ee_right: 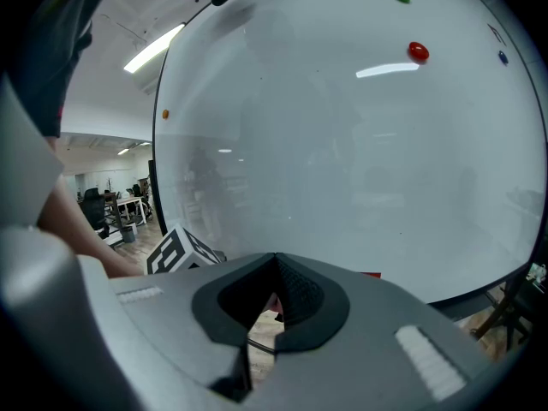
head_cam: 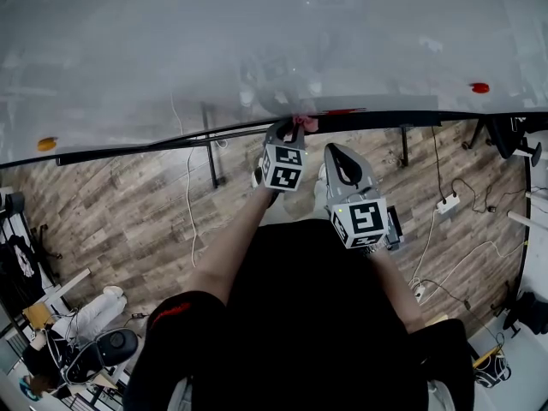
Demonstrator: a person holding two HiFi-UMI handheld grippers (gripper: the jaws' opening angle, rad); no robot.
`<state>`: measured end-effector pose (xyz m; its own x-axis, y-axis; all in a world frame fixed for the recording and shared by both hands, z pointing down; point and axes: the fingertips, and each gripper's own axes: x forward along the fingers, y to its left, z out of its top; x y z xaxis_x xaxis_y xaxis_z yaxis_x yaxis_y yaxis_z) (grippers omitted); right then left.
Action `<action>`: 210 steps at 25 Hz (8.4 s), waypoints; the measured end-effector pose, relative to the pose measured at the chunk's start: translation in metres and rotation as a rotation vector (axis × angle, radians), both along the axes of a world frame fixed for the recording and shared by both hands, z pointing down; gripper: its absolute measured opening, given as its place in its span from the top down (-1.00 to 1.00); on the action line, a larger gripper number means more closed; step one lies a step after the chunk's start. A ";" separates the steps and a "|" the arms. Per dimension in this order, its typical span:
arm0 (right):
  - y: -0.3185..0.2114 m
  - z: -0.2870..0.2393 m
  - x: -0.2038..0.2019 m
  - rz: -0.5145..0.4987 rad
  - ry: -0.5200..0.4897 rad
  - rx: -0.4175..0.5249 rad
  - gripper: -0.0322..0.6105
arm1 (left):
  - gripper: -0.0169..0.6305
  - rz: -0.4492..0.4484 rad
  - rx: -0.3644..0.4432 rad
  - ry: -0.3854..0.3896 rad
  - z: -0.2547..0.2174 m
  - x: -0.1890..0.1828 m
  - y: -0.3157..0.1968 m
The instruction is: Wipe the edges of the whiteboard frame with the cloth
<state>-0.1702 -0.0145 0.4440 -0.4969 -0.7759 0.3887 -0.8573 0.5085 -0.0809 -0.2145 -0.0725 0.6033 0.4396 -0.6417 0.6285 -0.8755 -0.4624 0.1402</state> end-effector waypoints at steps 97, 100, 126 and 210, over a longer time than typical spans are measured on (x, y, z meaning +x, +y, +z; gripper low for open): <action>0.028 -0.007 -0.193 -0.232 0.032 0.018 0.89 | 0.86 -0.180 0.009 -0.041 0.008 -0.227 0.031; 0.030 -0.006 -0.200 -0.229 0.032 0.014 0.89 | 0.86 -0.179 0.011 -0.040 0.007 -0.233 0.033; 0.032 0.004 -0.245 -0.228 0.019 -0.012 0.89 | 0.86 -0.192 0.009 -0.031 0.010 -0.273 0.038; 0.049 0.018 -0.373 -0.345 0.004 -0.032 0.89 | 0.86 -0.393 0.019 -0.053 0.010 -0.438 0.065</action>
